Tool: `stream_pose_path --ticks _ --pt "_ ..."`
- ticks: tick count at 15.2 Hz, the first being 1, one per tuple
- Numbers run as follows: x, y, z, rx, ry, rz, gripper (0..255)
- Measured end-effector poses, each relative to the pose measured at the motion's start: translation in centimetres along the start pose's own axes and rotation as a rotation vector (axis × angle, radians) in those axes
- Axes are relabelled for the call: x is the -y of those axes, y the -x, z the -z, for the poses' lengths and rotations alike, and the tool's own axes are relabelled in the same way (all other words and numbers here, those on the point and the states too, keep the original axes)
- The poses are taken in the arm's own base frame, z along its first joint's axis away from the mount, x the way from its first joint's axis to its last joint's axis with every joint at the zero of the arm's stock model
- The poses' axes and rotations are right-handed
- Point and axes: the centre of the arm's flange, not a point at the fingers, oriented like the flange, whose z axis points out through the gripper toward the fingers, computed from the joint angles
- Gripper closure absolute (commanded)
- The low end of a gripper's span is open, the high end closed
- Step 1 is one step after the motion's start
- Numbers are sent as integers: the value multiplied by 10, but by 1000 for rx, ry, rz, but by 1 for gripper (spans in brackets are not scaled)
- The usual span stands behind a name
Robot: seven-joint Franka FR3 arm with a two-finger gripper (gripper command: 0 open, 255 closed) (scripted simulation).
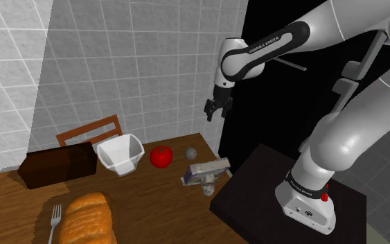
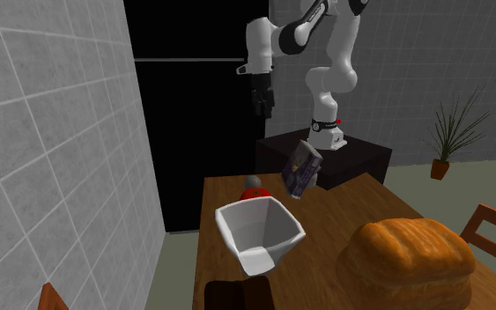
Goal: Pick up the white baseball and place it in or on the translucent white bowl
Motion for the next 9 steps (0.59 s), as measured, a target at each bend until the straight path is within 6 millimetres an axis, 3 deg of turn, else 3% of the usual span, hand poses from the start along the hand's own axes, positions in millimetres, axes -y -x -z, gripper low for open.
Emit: stream_pose_path --ticks 9 --pt "12 -55 -104 19 -59 -20 0"
